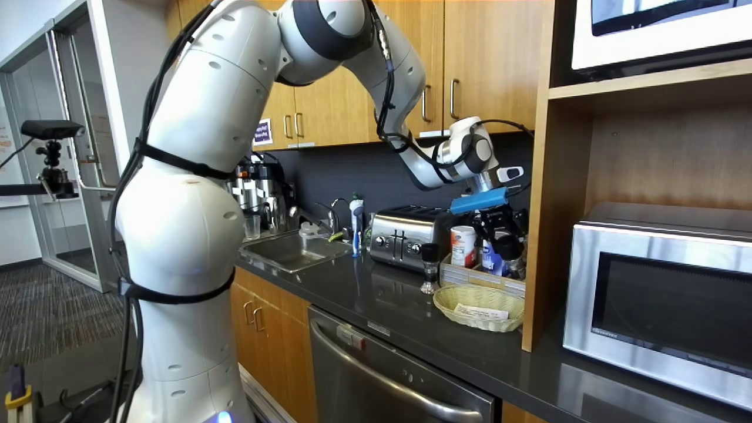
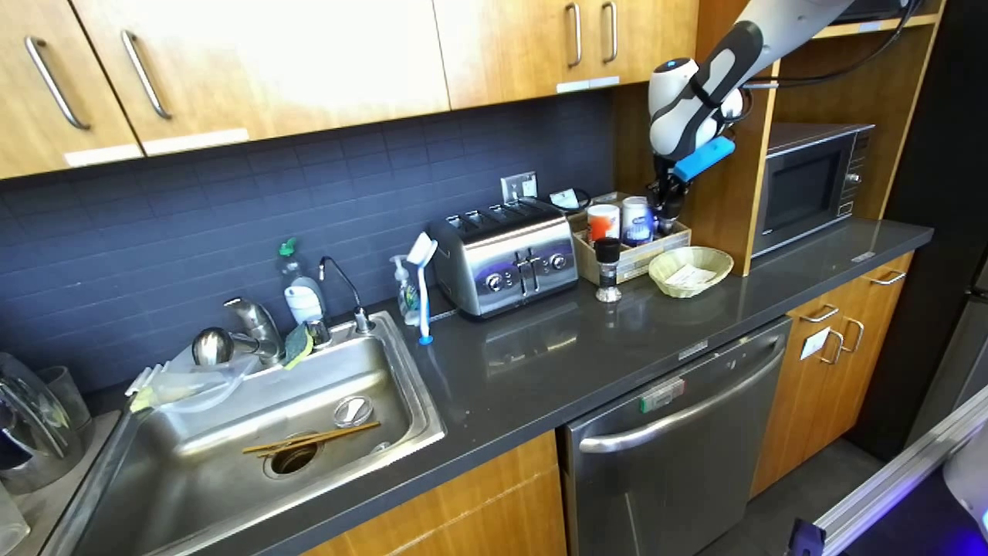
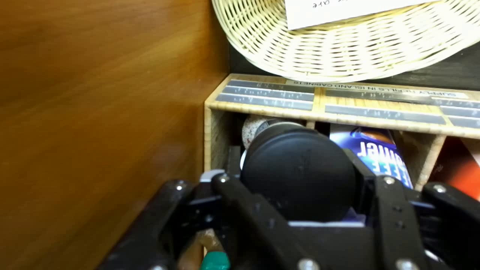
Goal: Put the spice bottle into the box
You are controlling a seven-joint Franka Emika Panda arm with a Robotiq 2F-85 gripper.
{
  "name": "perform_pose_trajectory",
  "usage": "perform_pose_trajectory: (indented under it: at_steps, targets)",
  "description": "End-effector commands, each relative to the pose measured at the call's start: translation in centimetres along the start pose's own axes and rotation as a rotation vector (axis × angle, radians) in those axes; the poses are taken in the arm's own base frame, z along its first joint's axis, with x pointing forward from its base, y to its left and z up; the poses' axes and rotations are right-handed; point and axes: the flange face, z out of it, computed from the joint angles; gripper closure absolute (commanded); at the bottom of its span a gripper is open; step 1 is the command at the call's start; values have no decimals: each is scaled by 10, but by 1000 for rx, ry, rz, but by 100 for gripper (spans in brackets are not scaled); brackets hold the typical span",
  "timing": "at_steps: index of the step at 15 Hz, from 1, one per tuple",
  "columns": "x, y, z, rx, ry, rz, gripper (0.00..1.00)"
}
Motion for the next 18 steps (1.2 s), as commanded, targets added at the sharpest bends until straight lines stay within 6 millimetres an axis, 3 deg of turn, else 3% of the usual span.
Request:
perform_pose_trajectory:
  at_steps: [1, 18]
  targets:
    - [6, -1, 7, 25, -35, -10, 60]
    - [35, 4, 12, 52, -120, 18, 60]
